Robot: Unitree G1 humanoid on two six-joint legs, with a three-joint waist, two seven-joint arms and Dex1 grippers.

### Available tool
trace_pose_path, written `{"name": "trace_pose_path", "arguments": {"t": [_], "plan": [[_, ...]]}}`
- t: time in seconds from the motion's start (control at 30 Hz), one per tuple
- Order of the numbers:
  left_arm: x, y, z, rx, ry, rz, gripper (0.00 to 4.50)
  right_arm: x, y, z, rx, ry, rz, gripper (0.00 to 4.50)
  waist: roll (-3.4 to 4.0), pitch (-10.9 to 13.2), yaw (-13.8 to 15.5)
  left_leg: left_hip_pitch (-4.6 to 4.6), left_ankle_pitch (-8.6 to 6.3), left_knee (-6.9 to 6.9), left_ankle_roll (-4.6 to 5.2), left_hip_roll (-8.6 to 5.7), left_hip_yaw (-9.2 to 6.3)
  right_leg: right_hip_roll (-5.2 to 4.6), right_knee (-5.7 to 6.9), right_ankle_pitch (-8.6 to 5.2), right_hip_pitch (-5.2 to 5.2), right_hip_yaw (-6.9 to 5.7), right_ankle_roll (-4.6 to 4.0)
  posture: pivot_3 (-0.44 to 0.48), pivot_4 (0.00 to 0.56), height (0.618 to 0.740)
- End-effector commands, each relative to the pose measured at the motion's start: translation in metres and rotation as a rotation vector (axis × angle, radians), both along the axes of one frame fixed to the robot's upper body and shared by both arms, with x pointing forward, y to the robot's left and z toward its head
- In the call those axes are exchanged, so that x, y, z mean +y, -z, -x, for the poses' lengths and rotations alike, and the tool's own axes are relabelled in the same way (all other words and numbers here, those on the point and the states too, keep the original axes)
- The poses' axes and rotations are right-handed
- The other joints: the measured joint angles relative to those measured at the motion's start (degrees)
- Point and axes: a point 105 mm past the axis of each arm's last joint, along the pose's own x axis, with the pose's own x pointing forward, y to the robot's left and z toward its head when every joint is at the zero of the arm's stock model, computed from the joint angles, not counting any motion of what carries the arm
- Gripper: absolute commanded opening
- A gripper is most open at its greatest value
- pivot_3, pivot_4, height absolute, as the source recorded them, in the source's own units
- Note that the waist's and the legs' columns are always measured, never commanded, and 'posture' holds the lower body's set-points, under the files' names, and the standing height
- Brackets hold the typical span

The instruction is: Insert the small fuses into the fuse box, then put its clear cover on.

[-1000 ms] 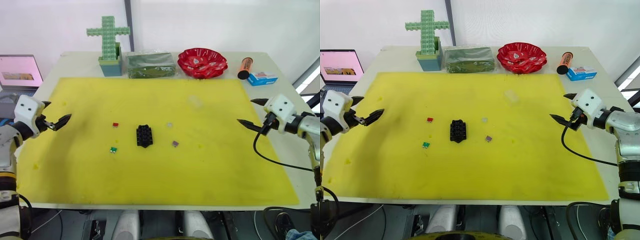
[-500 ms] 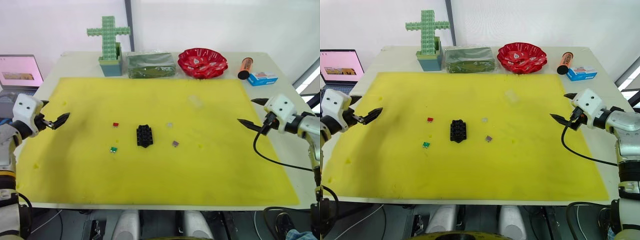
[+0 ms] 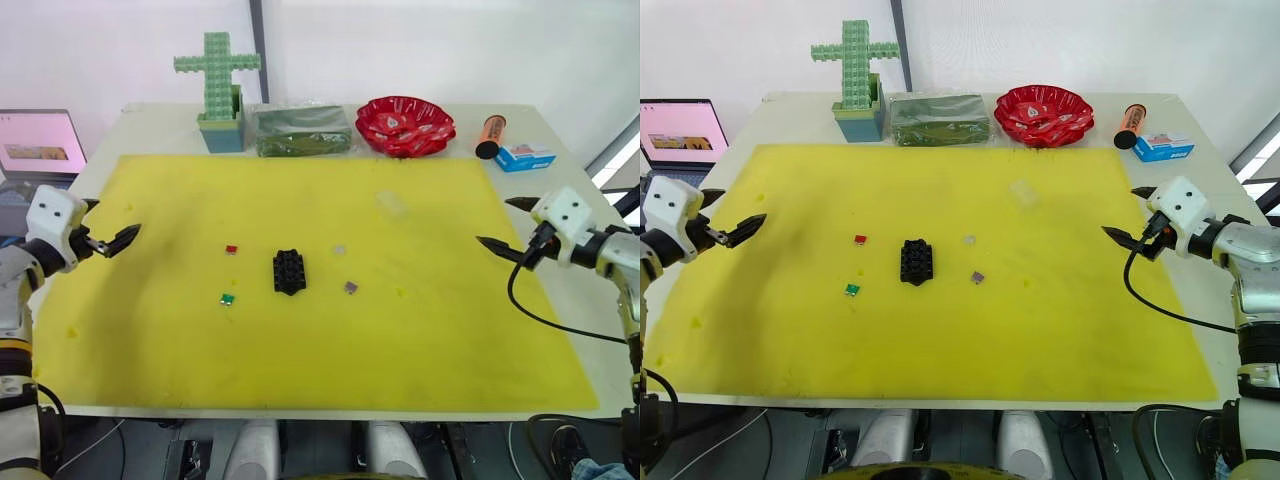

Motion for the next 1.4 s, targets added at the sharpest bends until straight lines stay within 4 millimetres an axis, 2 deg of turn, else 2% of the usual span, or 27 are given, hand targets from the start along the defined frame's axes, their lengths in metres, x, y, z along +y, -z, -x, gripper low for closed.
{"name": "trace_pose_path", "arguments": {"t": [0.03, 0.17, 0.33, 0.43, 0.63, 0.8, 0.9, 1.13, 1.27, 1.3, 1.4], "plan": [[0.001, -0.018, 0.000, -0.050, 0.009, -0.027, 4.50, -0.003, -0.013, 0.002, -0.048, 0.004, 0.002, 4.48, 0.00, 0.00, -0.02, 0.00, 0.00, 0.00, 0.00, 0.00, 0.00, 0.00, 0.00, 0.00, 0.00, 0.00, 0.00, 0.000, 0.150, 0.740], [-0.001, -0.013, 0.004, -0.014, 0.038, -0.030, 4.50, -0.002, -0.013, 0.002, -0.046, 0.005, 0.005, 4.48, 0.00, 0.00, -0.03, 0.00, 0.00, 0.00, 0.00, 0.00, 0.00, 0.00, 0.00, 0.00, 0.00, 0.00, 0.00, 0.000, 0.150, 0.740], [-0.001, -0.020, 0.002, -0.033, 0.043, -0.013, 4.50, -0.003, -0.014, 0.001, -0.048, 0.008, 0.009, 4.48, 0.00, 0.00, 0.01, 0.00, 0.00, 0.01, 0.00, 0.00, 0.00, 0.00, 0.02, 0.00, 0.00, 0.00, 0.00, 0.000, 0.150, 0.740], [-0.001, -0.018, 0.005, -0.025, 0.050, -0.003, 4.50, -0.001, -0.015, 0.002, -0.032, -0.006, -0.017, 4.48, 0.00, 0.00, -0.01, 0.00, 0.00, 0.01, 0.00, 0.00, 0.00, 0.00, 0.02, 0.00, 0.00, 0.00, 0.00, 0.000, 0.150, 0.740], [-0.005, -0.022, 0.011, -0.002, 0.102, 0.060, 4.50, 0.013, -0.024, 0.009, 0.027, -0.092, -0.136, 4.48, 0.00, 0.00, -0.04, 0.00, 0.00, 0.02, 0.00, 0.01, 0.00, 0.00, 0.04, 0.00, -0.01, 0.01, 0.00, 0.000, 0.150, 0.740], [-0.010, -0.023, 0.021, 0.070, 0.170, 0.099, 4.50, 0.037, -0.031, 0.016, 0.086, -0.196, -0.179, 4.48, 0.00, 0.00, -0.07, 0.00, 0.00, 0.04, 0.00, 0.03, 0.00, 0.01, 0.06, 0.00, -0.02, 0.01, 0.00, 0.000, 0.150, 0.740], [-0.015, -0.031, 0.028, 0.094, 0.225, 0.121, 4.50, 0.051, -0.033, 0.022, 0.109, -0.270, -0.166, 4.48, 0.00, 0.00, 0.06, 0.00, 0.00, 0.04, 0.00, 0.03, 0.00, 0.01, 0.07, -0.01, -0.03, 0.02, -0.01, 0.000, 0.150, 0.740], [-0.030, -0.030, 0.050, 0.265, 0.369, 0.134, 4.50, 0.087, -0.027, 0.047, 0.243, -0.466, -0.140, 4.48, 0.00, 0.00, -0.07, -0.01, -0.01, 0.05, 0.01, 0.05, 0.02, 0.01, 0.05, -0.02, -0.05, 0.04, -0.03, 0.000, 0.150, 0.740], [-0.040, -0.028, 0.062, 0.349, 0.421, 0.188, 4.50, 0.126, -0.032, 0.059, 0.244, -0.599, -0.138, 4.48, 0.00, 0.00, -0.10, -0.01, -0.01, 0.05, 0.01, 0.13, 0.03, 0.06, 0.08, -0.03, -0.10, 0.06, -0.04, 0.000, 0.150, 0.740], [-0.044, -0.027, 0.066, 0.374, 0.428, 0.237, 4.50, 0.143, -0.036, 0.064, 0.224, -0.653, -0.153, 4.48, -0.04, -0.02, -0.15, -0.01, -0.01, 0.05, 0.01, 0.15, 0.03, 0.08, 0.08, -0.03, -0.11, 0.06, -0.05, 0.000, 0.150, 0.740], [-0.052, -0.024, 0.077, 0.465, 0.421, 0.395, 4.50, 0.176, -0.041, 0.074, 0.158, -0.752, -0.135, 4.48, -0.06, -0.01, -0.27, -0.02, -0.01, 0.02, 0.01, 0.20, 0.04, 0.12, 0.10, -0.03, -0.17, 0.10, -0.05, 0.000, 0.150, 0.740]]}}
